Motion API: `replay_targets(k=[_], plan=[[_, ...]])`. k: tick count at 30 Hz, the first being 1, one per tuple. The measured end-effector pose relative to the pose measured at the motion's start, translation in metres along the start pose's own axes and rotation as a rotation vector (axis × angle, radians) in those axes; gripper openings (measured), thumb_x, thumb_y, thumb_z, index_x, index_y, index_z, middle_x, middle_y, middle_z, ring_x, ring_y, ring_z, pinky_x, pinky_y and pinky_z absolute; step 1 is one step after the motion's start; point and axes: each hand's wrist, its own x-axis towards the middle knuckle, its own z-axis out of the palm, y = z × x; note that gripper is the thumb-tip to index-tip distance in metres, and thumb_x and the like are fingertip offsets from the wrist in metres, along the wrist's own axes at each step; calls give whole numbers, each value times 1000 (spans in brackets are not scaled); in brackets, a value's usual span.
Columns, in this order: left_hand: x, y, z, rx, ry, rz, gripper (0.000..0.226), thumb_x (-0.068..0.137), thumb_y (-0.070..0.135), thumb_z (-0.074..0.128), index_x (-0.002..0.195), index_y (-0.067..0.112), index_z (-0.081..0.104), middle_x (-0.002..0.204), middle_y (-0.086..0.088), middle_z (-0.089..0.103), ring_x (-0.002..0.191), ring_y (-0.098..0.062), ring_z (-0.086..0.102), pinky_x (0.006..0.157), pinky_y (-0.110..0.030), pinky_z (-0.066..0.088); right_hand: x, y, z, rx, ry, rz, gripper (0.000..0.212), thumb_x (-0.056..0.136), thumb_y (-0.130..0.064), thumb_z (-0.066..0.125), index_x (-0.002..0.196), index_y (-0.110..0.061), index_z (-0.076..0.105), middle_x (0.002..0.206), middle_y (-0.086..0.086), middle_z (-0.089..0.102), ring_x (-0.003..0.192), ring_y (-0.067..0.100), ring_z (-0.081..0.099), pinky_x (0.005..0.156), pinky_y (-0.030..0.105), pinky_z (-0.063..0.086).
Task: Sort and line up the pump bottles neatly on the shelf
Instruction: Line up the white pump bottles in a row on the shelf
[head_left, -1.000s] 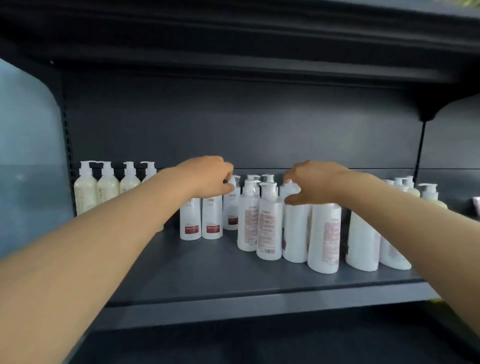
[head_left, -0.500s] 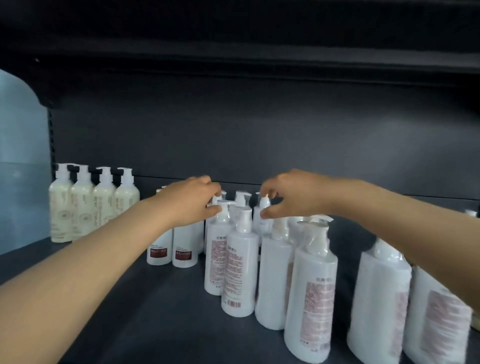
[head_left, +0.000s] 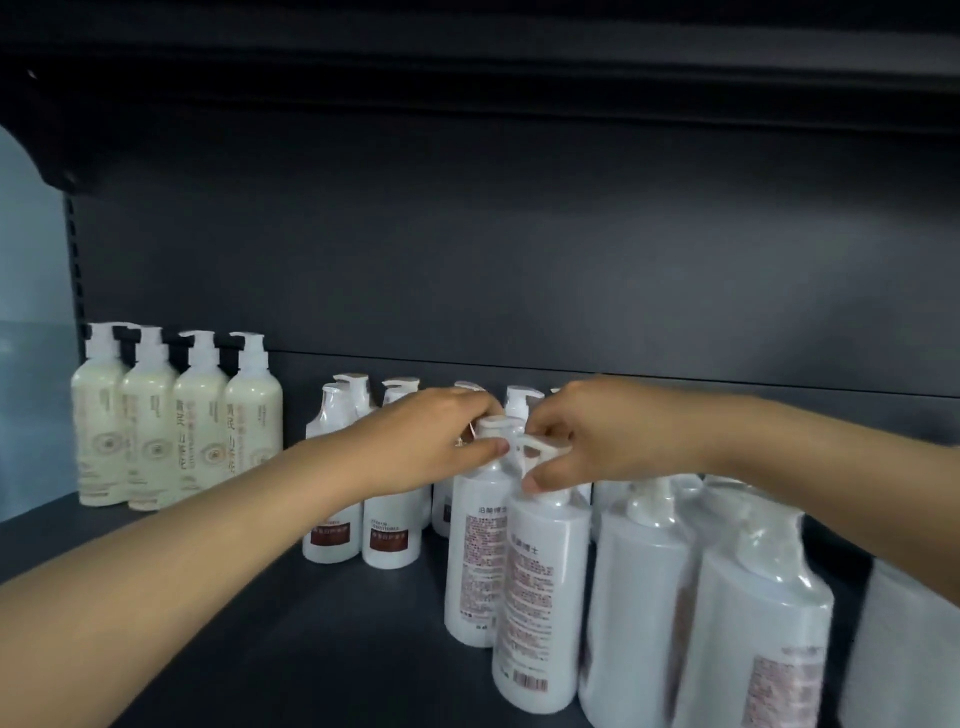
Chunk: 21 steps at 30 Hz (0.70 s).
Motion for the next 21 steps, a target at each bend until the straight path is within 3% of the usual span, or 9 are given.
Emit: replay_targets(k=[3, 5, 9, 14, 17, 21], plan=[[4, -2, 10, -147, 50, -17, 27, 86, 38, 59, 108, 21, 59, 86, 16, 58, 82, -6, 56, 76, -23, 47, 0, 2, -1, 106, -4, 35, 35, 75, -46, 71, 86, -13, 64, 75, 4, 60, 63, 13, 48, 64, 33, 43], [8, -4, 9, -214, 53, -32, 26, 83, 36, 64, 103, 20, 62, 90, 9, 64, 83, -8, 60, 76, -25, 49, 0, 4, -2, 188, 1, 50, 35, 72, -45, 74, 88, -15, 67, 86, 9, 67, 70, 22, 56, 73, 37, 50], [20, -14, -6, -187, -13, -15, 21, 77, 38, 70, 90, 23, 65, 80, 14, 62, 73, 0, 55, 72, -21, 46, 4, 10, -5, 253, -13, 71, 35, 65, -44, 78, 87, -18, 70, 86, 6, 72, 81, 31, 65, 77, 48, 55], [38, -26, -13, -105, -73, 29, 22, 76, 40, 70, 90, 23, 68, 78, 17, 60, 71, 4, 54, 63, -13, 41, 13, 24, -16, 319, 23, 137, 24, 68, -28, 81, 88, -20, 70, 82, -4, 75, 76, 15, 71, 72, 21, 54], [52, -35, -13, -74, -60, 42, 21, 77, 38, 71, 91, 22, 67, 76, 18, 58, 71, 4, 53, 61, -11, 39, 27, 35, -22, 350, 18, 158, 24, 70, -23, 81, 90, -14, 70, 86, 1, 76, 80, 19, 72, 77, 29, 58], [67, -47, -15, -75, -71, -10, 21, 77, 35, 72, 90, 20, 67, 77, 13, 63, 71, -2, 58, 60, -16, 42, 52, 47, -19, 324, -8, 172, 25, 72, -22, 80, 92, -12, 70, 87, 4, 75, 76, 18, 71, 70, 25, 56]])
